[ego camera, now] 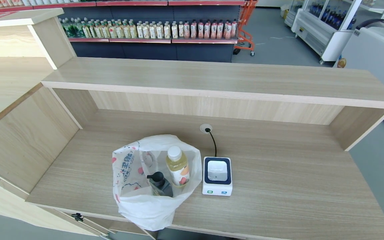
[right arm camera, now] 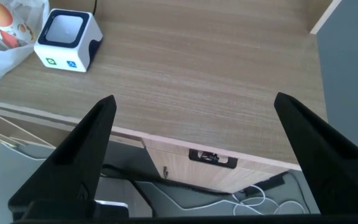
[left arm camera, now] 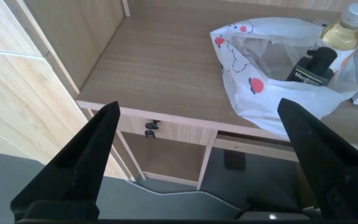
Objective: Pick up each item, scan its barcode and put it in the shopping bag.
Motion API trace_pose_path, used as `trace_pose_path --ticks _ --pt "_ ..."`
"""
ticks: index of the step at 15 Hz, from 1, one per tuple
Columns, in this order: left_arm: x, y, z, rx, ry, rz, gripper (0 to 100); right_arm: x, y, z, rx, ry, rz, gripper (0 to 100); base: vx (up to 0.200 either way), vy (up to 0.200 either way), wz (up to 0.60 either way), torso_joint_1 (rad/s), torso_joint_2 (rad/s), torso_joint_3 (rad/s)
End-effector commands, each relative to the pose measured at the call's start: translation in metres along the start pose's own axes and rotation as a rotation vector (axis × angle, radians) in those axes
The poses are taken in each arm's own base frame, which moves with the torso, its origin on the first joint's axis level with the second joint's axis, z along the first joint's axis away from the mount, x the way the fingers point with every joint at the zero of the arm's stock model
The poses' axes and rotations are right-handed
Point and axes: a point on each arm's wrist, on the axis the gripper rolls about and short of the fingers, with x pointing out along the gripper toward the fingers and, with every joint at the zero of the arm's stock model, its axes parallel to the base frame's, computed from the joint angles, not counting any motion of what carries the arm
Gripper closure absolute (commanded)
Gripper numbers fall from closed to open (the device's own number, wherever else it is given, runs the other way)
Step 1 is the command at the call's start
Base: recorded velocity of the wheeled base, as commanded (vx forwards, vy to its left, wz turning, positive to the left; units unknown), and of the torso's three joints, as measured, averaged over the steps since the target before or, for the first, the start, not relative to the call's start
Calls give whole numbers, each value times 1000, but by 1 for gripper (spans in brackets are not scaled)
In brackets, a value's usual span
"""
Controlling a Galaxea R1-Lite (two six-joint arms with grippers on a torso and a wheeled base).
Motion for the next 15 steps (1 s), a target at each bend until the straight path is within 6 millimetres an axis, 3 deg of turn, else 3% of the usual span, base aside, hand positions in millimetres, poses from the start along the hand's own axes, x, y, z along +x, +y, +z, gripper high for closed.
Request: trace_pose_path --ticks 1,15 --pt "0 0 0 -1 -1 0 0 0 0 0 -1 5 0 0 0 0 0 0 0 0" --pt "0 0 0 0 -1 0 0 -7 5 -7 -5 -34 -11 0 0 0 0 0 0 0"
